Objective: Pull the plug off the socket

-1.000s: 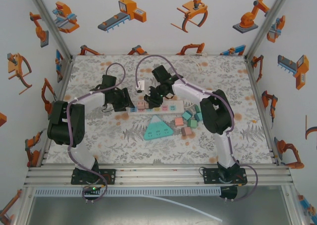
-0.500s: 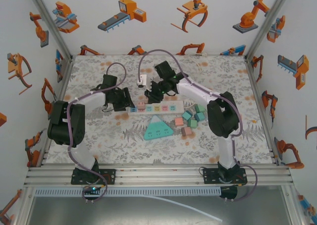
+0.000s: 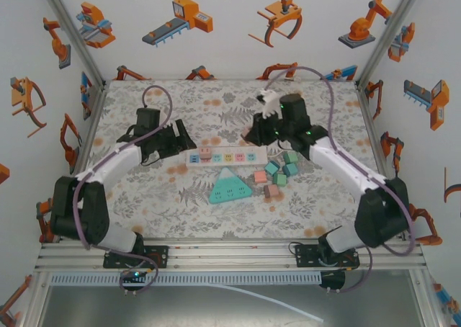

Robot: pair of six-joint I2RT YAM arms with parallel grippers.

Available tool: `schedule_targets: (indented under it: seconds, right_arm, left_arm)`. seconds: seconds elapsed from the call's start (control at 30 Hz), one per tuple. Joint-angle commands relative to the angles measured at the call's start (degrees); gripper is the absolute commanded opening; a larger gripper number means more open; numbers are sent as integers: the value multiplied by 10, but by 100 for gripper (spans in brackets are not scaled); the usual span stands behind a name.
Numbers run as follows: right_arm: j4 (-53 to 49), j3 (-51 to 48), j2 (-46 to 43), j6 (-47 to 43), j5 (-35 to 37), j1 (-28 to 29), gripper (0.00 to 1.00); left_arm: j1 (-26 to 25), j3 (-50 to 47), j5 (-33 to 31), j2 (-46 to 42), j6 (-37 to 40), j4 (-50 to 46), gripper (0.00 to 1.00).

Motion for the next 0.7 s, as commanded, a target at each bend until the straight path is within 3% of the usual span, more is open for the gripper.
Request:
schedule_targets:
  seconds: [0.0,0.17,0.37,0.5,0.67]
  right_arm:
    - [39,-78,-65,168,23,-55,12]
    - [35,-199,-164,232,-21,-176,14]
    - [12,-325,-242,274,-53,-306,15]
    - [32,-382,-254,278,-58,-320,15]
    - [121,-419,-208,280,-125,-320,14]
  left_arm:
    - [-26,-33,43,-63,-1,54,73]
    - [-93,-80,119,-133,34,150,76]
    - [-178,-105,186,-156,60,226,79]
    - [-224,-104,182,-160,89,231,84]
    - [-241,-89,151,-154,112,214,90]
